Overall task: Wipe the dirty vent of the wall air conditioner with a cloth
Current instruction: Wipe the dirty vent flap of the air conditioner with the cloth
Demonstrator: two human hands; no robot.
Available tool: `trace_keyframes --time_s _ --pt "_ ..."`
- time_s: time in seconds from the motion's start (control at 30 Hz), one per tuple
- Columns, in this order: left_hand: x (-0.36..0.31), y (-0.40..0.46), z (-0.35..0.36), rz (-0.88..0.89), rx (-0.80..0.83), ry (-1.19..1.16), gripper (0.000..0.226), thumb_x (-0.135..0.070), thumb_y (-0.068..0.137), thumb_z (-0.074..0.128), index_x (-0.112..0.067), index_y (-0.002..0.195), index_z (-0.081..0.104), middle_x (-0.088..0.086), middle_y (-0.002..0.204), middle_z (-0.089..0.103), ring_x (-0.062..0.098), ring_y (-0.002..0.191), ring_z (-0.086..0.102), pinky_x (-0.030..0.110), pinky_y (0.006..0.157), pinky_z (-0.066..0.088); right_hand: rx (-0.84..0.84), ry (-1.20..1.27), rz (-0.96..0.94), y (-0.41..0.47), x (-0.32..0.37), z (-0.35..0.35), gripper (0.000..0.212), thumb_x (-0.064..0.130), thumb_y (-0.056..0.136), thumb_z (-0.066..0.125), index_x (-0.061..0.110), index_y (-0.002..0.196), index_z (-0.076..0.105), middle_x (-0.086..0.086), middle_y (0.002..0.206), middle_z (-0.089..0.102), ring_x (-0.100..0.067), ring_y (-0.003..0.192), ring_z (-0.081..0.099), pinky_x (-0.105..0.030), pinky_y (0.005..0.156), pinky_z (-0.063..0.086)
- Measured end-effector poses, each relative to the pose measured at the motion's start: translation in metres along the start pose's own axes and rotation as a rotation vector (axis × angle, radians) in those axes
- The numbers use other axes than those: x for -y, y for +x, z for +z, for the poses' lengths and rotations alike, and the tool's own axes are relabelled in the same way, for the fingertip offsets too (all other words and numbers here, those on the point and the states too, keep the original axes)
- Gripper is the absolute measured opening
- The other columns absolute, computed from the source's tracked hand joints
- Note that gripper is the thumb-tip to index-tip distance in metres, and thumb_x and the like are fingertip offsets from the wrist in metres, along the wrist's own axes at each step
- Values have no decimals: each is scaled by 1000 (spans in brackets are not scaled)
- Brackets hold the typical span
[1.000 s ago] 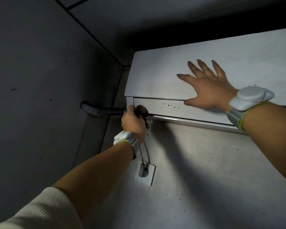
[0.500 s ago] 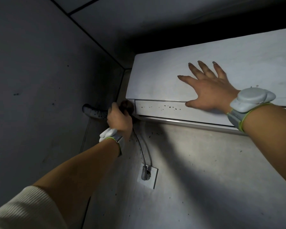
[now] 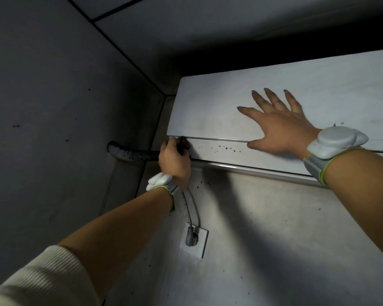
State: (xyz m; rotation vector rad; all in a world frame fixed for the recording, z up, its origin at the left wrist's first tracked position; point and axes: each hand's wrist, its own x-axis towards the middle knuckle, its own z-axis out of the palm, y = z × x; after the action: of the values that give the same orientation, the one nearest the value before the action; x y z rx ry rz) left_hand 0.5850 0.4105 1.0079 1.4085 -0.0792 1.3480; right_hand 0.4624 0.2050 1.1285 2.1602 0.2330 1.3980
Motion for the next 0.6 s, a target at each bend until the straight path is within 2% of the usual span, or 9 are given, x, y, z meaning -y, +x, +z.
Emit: trace_keyframes --time_s 0.27,0.4,0.6 --pt "-17 -14 8 4 -24 -32 16 -7 92 62 0 106 66 19 117 62 40 101 61 39 76 45 -7 13 -4 -1 1 -1 96 65 77 66 48 156 13 0 172 -5 -22 157 -14 -54 123 -12" --pt "-26 -21 15 20 -16 -40 15 -9 92 64 0 104 66 19 115 63 41 99 61 38 75 44 -2 22 -8 -3 -2 -4 96 64 78 66 47 156 14 -1 172 -5 -22 157 -14 -55 123 -12" --pt "-24 -17 13 55 10 29 20 -9 92 65 -2 111 68 18 117 64 39 102 62 35 76 42 51 45 -49 -4 0 -15 95 57 79 69 46 157 16 -2 172 -6 -23 157 -14 -53 124 -12"
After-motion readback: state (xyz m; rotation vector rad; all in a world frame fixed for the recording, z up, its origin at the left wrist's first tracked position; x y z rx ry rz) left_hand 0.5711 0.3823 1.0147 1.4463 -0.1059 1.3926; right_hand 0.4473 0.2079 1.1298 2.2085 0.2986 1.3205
